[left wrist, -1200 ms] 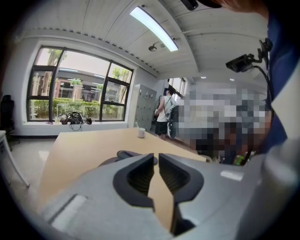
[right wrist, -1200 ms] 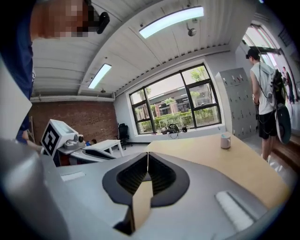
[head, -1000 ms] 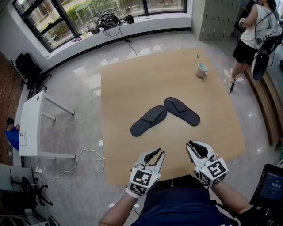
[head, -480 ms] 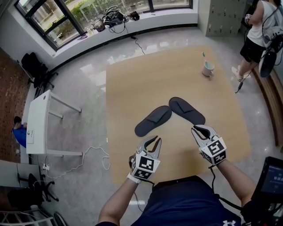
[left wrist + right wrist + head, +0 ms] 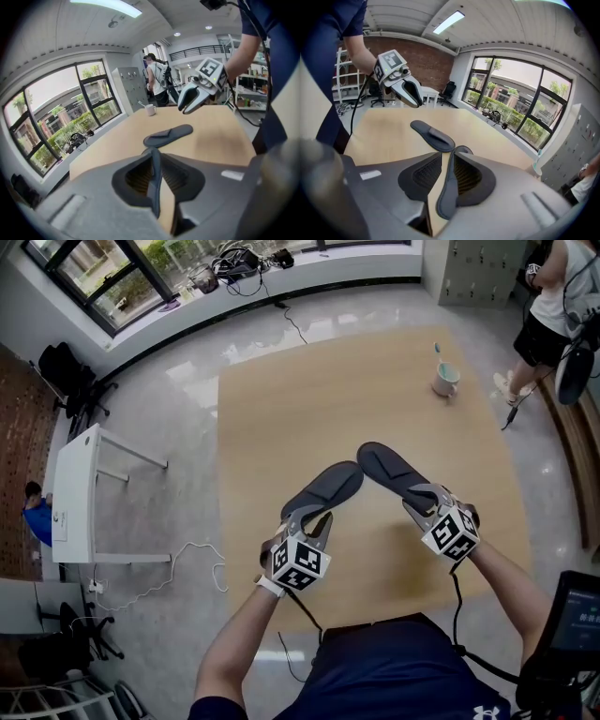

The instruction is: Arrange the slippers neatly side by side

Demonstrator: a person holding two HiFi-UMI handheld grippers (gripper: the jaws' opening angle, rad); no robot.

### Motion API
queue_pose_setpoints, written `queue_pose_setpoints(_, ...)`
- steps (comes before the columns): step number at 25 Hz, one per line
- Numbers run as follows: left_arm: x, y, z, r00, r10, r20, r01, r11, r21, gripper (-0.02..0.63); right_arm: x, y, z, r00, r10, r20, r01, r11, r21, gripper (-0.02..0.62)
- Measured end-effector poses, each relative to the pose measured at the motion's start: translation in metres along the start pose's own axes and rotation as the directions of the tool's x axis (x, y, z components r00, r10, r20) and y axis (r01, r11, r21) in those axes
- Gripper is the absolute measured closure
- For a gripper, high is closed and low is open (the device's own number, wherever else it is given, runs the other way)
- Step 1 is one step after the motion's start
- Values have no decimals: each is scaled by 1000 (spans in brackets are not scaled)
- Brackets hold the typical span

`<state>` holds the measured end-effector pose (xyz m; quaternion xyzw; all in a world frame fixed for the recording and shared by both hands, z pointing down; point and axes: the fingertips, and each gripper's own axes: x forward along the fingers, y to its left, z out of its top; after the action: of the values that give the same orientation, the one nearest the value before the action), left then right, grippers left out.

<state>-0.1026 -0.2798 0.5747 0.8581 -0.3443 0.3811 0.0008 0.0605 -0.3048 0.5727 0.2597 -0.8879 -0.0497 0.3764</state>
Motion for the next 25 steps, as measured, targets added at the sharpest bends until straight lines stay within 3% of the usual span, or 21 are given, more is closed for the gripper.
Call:
queue_pose_setpoints(3, 25, 2, -14, 996, -53, -78, 60, 994, 95, 525, 20, -11, -21, 996, 64, -61, -65, 998, -20, 465)
queue_pose_setpoints(6, 47, 2, -33, 979, -107, -176, 140, 972, 189, 483, 37, -19, -42, 986, 121, -116, -126, 991, -38, 439)
queue_pose_setpoints(10, 60, 13, -65, 941, -141, -309, 235, 928, 290, 459, 56, -21, -56, 968, 173, -184, -199, 971, -136, 412)
queue_pose_setpoints(12, 66, 17, -73, 925, -159, -346, 284, 894, 347, 450, 64, -19, -64, 951, 199, -237, -254, 941, -226, 386)
queue_pose_setpoints(14, 69, 17, -81, 905, -182, -383, 342, 848, 405, 386, 71, -14, -73, 928, 226, -296, -319, 891, -321, 366)
queue_pose_setpoints(17, 79, 19, -93, 873, -205, -442, 427, 759, 492, 304, 83, -9, -84, 894, 260, -364, -403, 821, -404, 349)
queue_pose_setpoints(22, 94, 26, -102, 837, -221, -500, 509, 648, 566, 276, 94, -23, -93, 871, 291, -396, -448, 801, -398, 344)
queue_pose_setpoints(23, 94, 26, -107, 822, -227, -521, 538, 609, 583, 270, 95, -24, -95, 866, 301, -400, -461, 792, -401, 341)
queue_pose_setpoints(25, 93, 23, -120, 786, -230, -574, 601, 501, 623, 238, 97, -24, -100, 846, 316, -430, -499, 753, -428, 312)
